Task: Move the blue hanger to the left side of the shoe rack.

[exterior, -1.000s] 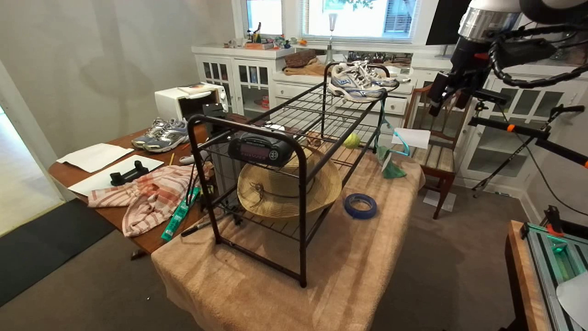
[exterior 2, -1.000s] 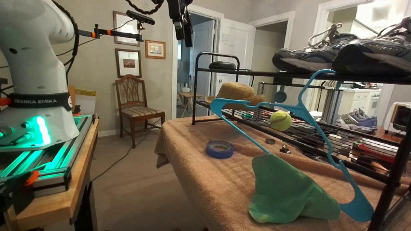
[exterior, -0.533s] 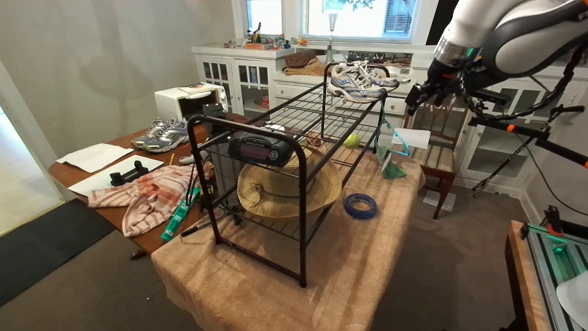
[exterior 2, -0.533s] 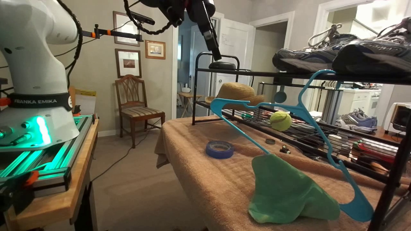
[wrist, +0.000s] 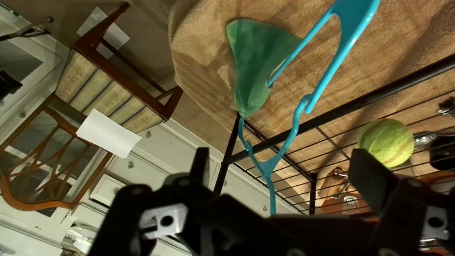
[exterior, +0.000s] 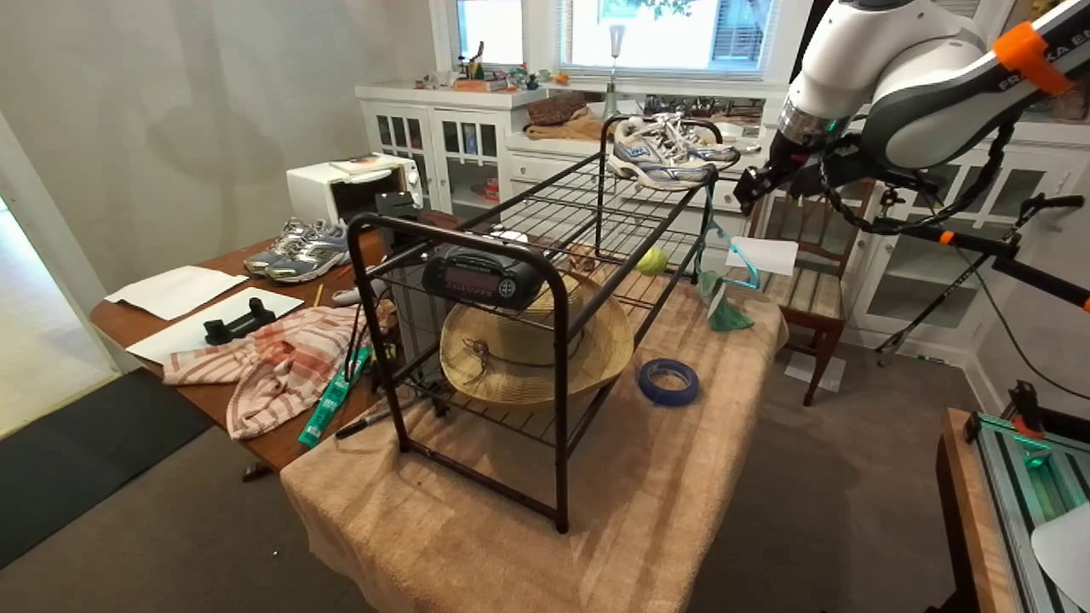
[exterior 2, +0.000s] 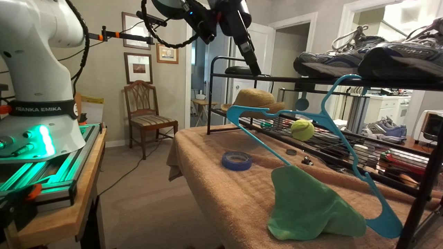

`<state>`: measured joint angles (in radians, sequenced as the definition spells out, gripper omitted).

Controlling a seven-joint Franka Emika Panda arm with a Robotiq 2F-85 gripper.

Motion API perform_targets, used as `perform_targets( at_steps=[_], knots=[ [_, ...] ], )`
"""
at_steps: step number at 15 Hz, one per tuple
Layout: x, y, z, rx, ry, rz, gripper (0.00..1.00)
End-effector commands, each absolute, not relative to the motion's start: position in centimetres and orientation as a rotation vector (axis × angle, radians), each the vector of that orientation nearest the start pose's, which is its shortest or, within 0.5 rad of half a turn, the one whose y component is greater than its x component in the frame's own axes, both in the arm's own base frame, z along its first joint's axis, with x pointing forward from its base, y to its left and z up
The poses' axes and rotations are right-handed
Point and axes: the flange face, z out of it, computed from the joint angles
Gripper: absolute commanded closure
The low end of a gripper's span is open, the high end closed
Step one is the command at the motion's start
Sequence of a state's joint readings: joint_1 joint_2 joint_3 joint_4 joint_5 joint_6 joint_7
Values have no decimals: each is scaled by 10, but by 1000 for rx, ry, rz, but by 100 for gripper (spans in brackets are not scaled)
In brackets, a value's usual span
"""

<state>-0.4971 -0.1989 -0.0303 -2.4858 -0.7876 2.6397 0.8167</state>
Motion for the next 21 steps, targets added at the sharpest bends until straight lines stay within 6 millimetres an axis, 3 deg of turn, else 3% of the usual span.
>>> perform_targets(
  at_steps=[1, 4, 8, 14, 21],
  knots=[
    [421, -224, 395, -3277, 1212, -714, 0],
    [422, -221, 396, -3278, 1202, -721, 0],
    [437, -243, 383, -3236, 1250, -879, 0],
    [450, -280, 350, -3209, 1310, -973, 0],
    [479, -307, 318, -3323, 1053, -1120, 0]
  ],
)
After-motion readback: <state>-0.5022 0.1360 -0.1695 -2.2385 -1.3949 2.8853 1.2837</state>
